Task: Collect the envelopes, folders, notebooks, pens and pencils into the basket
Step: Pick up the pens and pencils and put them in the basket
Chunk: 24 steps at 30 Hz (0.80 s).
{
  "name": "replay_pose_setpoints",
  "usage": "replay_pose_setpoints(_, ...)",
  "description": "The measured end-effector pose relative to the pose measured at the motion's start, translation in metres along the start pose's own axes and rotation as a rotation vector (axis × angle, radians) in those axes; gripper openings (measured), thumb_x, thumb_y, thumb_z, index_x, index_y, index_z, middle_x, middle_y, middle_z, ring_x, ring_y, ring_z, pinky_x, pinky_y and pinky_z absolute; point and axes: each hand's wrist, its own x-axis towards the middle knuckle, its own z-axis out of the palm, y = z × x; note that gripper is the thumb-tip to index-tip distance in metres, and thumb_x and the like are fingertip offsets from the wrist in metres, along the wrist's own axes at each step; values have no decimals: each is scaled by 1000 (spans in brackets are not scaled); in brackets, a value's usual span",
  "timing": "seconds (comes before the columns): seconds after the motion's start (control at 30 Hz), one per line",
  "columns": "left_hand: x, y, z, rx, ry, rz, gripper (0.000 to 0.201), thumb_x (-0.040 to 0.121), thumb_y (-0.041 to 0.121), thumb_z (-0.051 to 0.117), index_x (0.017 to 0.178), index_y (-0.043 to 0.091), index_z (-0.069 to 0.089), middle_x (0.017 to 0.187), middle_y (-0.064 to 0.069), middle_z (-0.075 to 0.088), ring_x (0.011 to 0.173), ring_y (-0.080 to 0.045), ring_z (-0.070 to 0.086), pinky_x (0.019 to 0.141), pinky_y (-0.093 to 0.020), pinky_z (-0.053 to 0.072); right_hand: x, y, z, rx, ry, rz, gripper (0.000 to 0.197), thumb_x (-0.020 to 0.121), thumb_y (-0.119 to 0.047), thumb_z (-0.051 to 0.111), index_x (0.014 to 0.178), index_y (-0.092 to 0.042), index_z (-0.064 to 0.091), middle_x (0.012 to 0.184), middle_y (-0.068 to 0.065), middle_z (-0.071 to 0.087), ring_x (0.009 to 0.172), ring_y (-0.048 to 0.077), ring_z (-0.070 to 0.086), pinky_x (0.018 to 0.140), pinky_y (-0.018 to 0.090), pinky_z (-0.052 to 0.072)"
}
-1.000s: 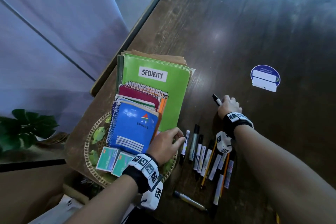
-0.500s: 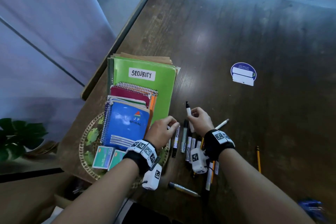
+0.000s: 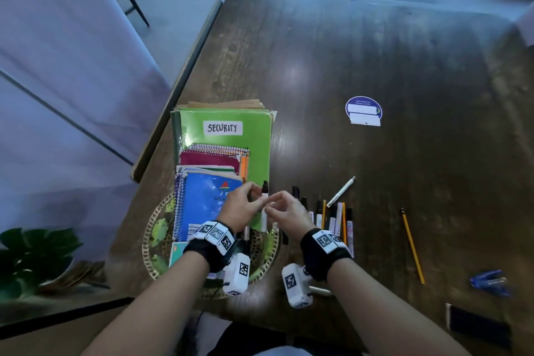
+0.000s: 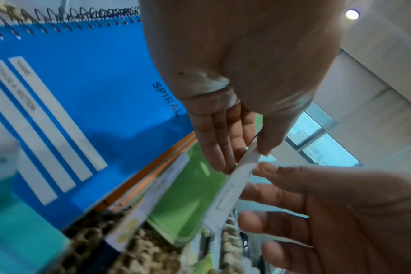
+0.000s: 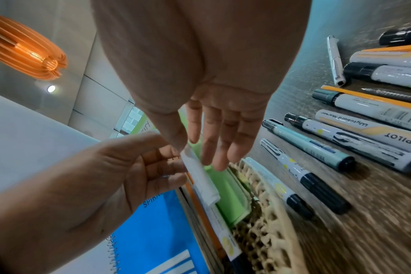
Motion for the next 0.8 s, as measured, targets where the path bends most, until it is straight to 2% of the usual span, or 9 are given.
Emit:
replay_pose_setpoints(0.07,-3,-3,-4,23,-54,16,19,90,31,70,101,18,62,86,6,65,80,-12,62,70,-26,52,-2,2,6,-62,-7,34,12,92,-30,66,102,-26,61,93,-5,69,82,11,68,66,25,52)
replay_pose_setpoints(0.13,-6,-5,-6,94,-111,29,29,92,31,67,118,23,58,89,5,67,80,-11,65,70,-25,53,-4,6,10,-105,27,72,13,93,-32,63,102,-24,61,94,-3,68,84,13,68,68,27,54)
replay_pose_setpoints(0.2,-8,-8,-6,172,-146,24,35,93,27,65,126,28,54,89,4,67,79,-12,65,66,-24,51,-6,11,14,-158,79,110,14,93,-32,61,101,-22,63,94,-2,68,84,13,67,69,28,54)
replay_pose_setpoints(0.3,-7,-11,-1,266,-194,18,29,92,24,62,121,26,55,93,-1,67,84,-19,65,70,-32,54,-8,17,18,-204,140,134,15,93,-30,61,103,-20,66,97,-2,68,87,13,65,76,30,55)
replay_pose_setpoints(0.4,-6,-12,4,368,-205,14,31,91,24,59,121,24,51,98,-7,68,88,-26,65,75,-44,57,-11,18,19,-188,155,153,13,94,-29,61,102,-20,66,96,-2,68,87,12,65,75,30,56)
replay_pose_setpoints(0.53,-6,-15,9,497,-219,30,31,92,22,58,118,25,40,94,-11,65,83,-31,64,71,-48,58,-10,22,13,-210,176,200,10,93,-30,59,97,-24,65,93,-4,68,85,14,66,78,36,58)
replay_pose_setpoints(0.67,-7,-15,10,597,-240,60,24,94,19,57,113,19,42,96,-12,64,84,-33,64,71,-49,58,-12,29,3,-283,213,268,14,94,-26,56,100,-18,65,93,-4,64,90,17,62,82,34,54)
replay_pose_setpoints(0.73,-7,-16,9,619,-247,89,23,94,17,57,112,17,42,96,-12,63,84,-32,63,70,-49,58,-15,35,0,-307,229,311,13,93,-23,54,98,-16,65,92,-4,63,89,18,61,79,34,55)
replay_pose_setpoints(0.8,-7,-18,8,600,-254,103,23,94,16,57,111,16,43,96,-12,63,82,-31,63,70,-49,57,-16,42,-3,-336,240,346,12,93,-20,53,95,-16,64,102,-7,63,85,17,60,66,30,52)
